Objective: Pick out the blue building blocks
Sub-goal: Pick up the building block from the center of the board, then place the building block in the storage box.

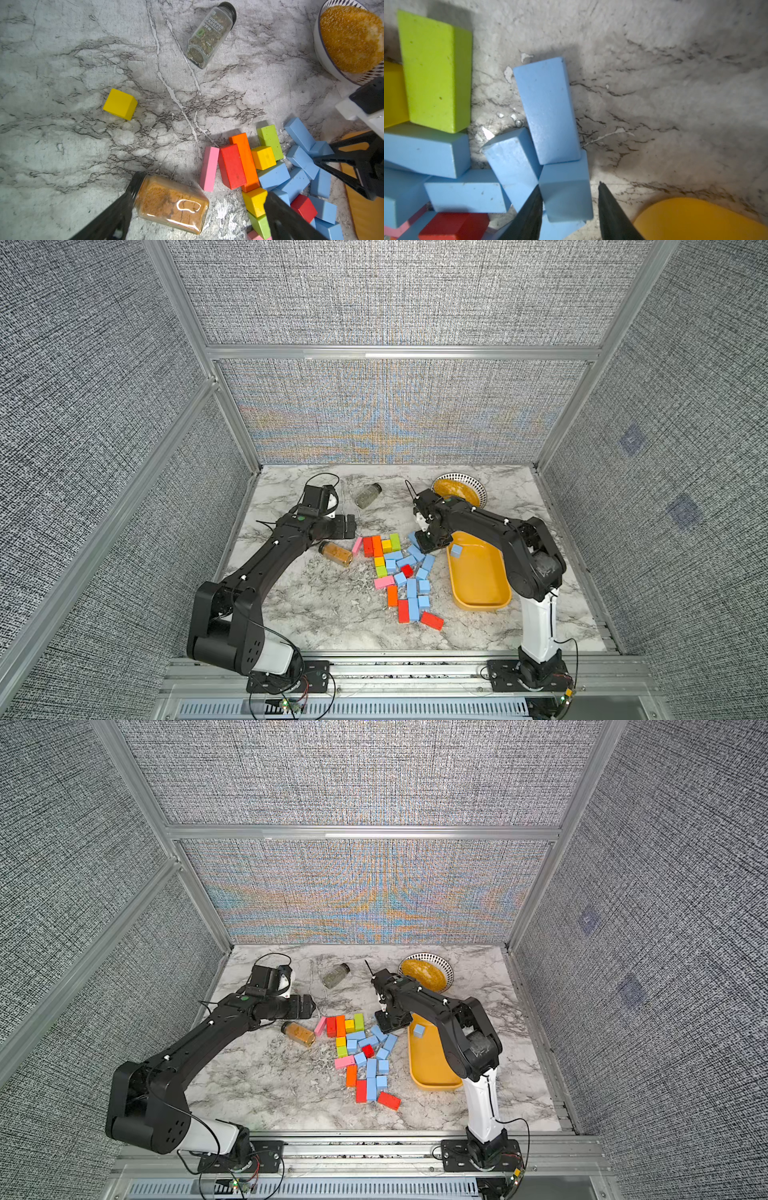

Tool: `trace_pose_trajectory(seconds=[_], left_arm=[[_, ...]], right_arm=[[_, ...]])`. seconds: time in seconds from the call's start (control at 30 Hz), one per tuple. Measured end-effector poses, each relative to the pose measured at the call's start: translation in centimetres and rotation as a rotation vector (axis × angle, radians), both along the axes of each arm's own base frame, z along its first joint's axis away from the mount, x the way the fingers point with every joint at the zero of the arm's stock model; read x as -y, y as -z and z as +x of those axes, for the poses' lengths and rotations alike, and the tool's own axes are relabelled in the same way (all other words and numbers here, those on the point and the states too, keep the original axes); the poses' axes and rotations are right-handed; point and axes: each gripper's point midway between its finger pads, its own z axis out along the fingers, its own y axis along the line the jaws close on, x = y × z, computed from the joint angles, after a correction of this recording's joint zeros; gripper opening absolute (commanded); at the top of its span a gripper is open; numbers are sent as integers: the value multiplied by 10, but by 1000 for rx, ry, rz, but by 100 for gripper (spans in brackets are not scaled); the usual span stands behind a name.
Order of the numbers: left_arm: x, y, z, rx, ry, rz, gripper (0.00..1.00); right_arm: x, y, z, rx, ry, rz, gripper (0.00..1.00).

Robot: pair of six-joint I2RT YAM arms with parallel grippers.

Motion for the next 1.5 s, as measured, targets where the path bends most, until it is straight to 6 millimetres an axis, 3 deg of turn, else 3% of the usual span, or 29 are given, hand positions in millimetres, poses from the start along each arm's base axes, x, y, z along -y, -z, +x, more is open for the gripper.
trace_pose_trajectory(seconds=[0.13,0.33,0.4,0.5,0.63,0.73,0.8,1.0,1.17,1.27,1.5], left_arm=[[0,0,-1,2,4,-2,100],[2,0,-3,0,19,-6,100],[5,0,-4,3,51,-9,100],[14,-5,-7,12,126,-26,100],[31,-15,-4,28,209,-56,100],[52,-13,-5,7,292,-56,100],[70,-9,-7,-8,355,-55,100],[120,-1,-13,-51,486,-67,100],[146,7,-12,-87,539,-67,100],[157,12,-16,-104,570,-62,100],[168,16,-24,-115,614,-43,100]], right_arm=[[-4,1,2,3,2,19,43],[-8,-1,9,31,11,37,19],[-8,-5,10,40,13,45,18],[-7,-24,15,78,35,71,17],[1,-69,26,183,107,130,18],[19,-95,22,249,178,155,18],[37,-101,11,265,233,159,18],[104,-92,-27,285,467,192,18],[142,-53,-58,224,625,188,19],[146,-40,-64,196,658,198,20],[139,-19,-45,163,668,215,21]])
